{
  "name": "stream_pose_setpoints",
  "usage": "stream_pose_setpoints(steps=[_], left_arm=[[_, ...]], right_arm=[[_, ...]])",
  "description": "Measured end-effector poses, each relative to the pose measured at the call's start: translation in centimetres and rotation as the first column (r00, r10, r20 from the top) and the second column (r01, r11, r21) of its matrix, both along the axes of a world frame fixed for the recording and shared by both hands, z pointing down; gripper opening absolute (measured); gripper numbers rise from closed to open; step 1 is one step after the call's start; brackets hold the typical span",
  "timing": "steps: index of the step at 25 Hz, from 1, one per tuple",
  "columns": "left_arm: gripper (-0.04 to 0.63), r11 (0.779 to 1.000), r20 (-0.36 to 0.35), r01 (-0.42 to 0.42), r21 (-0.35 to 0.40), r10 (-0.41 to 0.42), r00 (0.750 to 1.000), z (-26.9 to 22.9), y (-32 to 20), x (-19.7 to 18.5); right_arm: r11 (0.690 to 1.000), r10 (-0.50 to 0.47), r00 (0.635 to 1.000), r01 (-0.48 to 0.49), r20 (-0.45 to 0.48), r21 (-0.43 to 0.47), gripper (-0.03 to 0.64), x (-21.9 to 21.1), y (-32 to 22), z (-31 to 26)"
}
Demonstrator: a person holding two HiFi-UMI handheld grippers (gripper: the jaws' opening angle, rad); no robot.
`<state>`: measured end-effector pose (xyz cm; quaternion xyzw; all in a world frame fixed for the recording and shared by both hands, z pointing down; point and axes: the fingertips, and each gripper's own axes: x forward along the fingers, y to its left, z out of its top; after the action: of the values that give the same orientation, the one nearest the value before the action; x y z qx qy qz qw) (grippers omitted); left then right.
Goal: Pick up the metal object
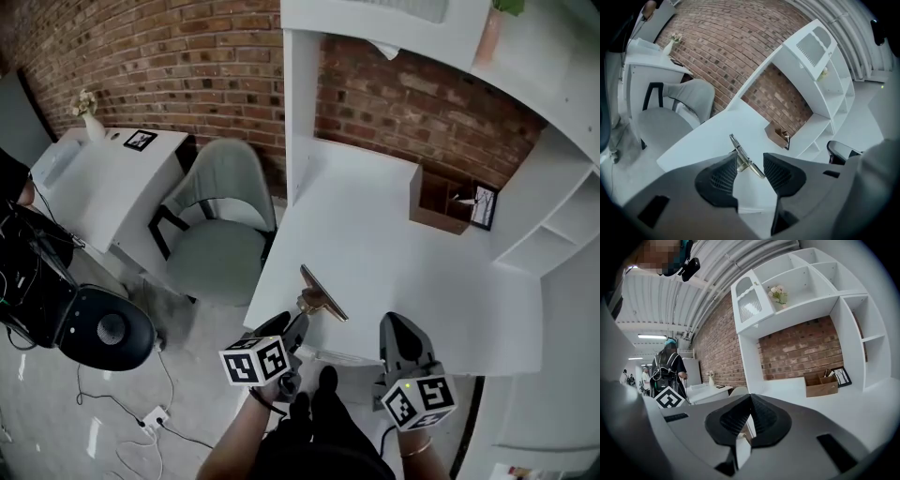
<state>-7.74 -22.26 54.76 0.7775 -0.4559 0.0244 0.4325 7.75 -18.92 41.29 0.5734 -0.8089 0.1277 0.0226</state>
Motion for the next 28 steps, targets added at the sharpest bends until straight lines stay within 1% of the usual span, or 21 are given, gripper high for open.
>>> stream_pose_setpoints(steps=[6, 10, 15, 24, 28], left_arm=[[0.163, 0.995, -0.049, 0.027, -0.092, -0.032, 0.998, 1.8, -2.4, 1.2], [0.163, 0.989, -0.064, 0.044, -0.139, -0.054, 0.997, 2.6, -3.9, 1.8], [0.163, 0.976, -0.073, 0.073, -0.205, -0.09, 0.993, 3.8, -5.2, 2.7], [0.138, 0.956, -0.063, 0.11, -0.272, -0.132, 0.989, 5.0, -6.3, 3.2], [0.117, 0.947, -0.079, 0.131, -0.294, -0.16, 0.984, 5.3, -6.4, 3.1]], right_arm=[[1.0, -0.013, 1.0, 0.013, 0.003, -0.022, 0.004, 1.2, -3.4, 0.8], [0.999, -0.025, 1.0, 0.025, 0.008, -0.046, 0.005, 1.7, -5.4, 1.6], [0.997, -0.045, 0.999, 0.046, 0.019, -0.069, 0.005, 2.3, -7.5, 2.6], [0.991, -0.08, 0.996, 0.083, 0.035, -0.103, 0.005, 2.4, -9.5, 3.9], [0.99, -0.086, 0.996, 0.089, 0.039, -0.109, 0.005, 2.5, -9.9, 4.2]])
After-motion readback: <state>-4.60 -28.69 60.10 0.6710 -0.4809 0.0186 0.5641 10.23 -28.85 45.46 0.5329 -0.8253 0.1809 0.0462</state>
